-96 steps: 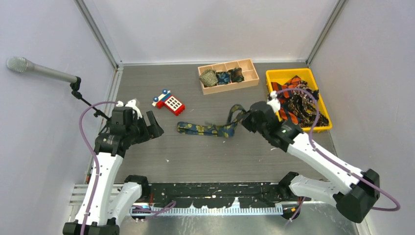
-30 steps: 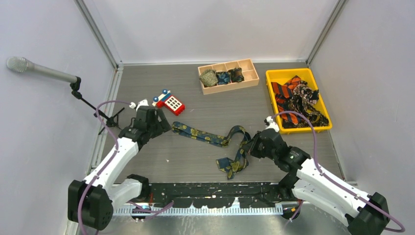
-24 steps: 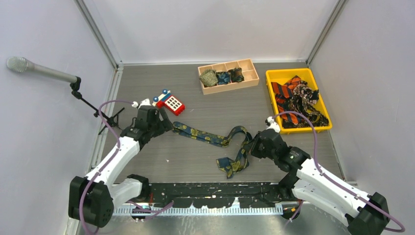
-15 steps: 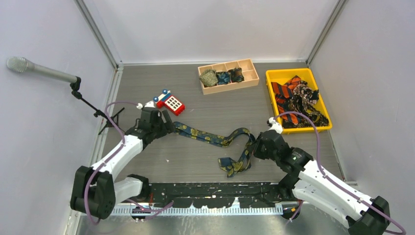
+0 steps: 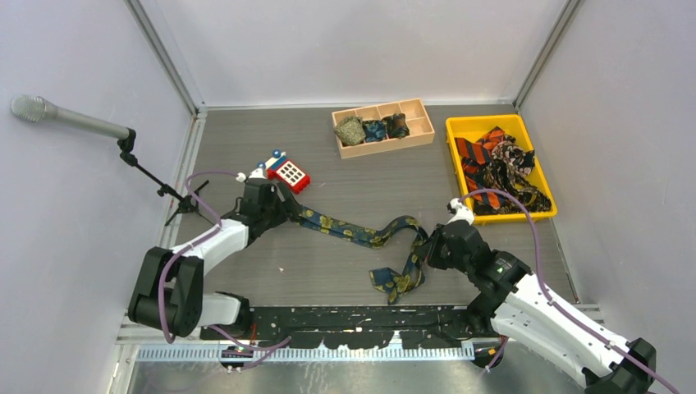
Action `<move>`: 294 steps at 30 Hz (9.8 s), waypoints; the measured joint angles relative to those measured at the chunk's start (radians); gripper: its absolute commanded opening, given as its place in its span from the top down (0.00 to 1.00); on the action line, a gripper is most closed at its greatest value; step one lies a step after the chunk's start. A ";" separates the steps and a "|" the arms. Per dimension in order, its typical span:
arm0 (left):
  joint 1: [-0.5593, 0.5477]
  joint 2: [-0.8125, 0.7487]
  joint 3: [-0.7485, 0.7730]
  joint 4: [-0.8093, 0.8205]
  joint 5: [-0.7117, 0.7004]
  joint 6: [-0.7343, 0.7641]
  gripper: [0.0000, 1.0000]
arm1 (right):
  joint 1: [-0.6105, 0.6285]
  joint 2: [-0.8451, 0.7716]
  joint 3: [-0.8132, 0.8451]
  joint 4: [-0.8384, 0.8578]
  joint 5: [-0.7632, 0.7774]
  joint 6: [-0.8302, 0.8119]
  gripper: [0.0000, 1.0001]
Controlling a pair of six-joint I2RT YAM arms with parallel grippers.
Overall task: Roll the ties
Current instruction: Place the tie at the center of the board, then flatten out the tie at the center of the board.
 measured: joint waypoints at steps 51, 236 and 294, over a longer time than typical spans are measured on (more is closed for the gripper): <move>0.335 -0.390 0.366 -0.799 -0.137 0.087 1.00 | -0.131 0.906 0.518 -0.129 -0.556 -0.363 1.00; -0.324 0.698 1.025 -1.199 0.337 0.617 0.26 | -0.104 1.100 0.488 0.203 -0.323 -0.046 0.74; -0.205 0.012 0.289 -0.731 -0.148 0.183 0.57 | 0.079 0.925 0.674 0.006 -0.138 -0.057 0.74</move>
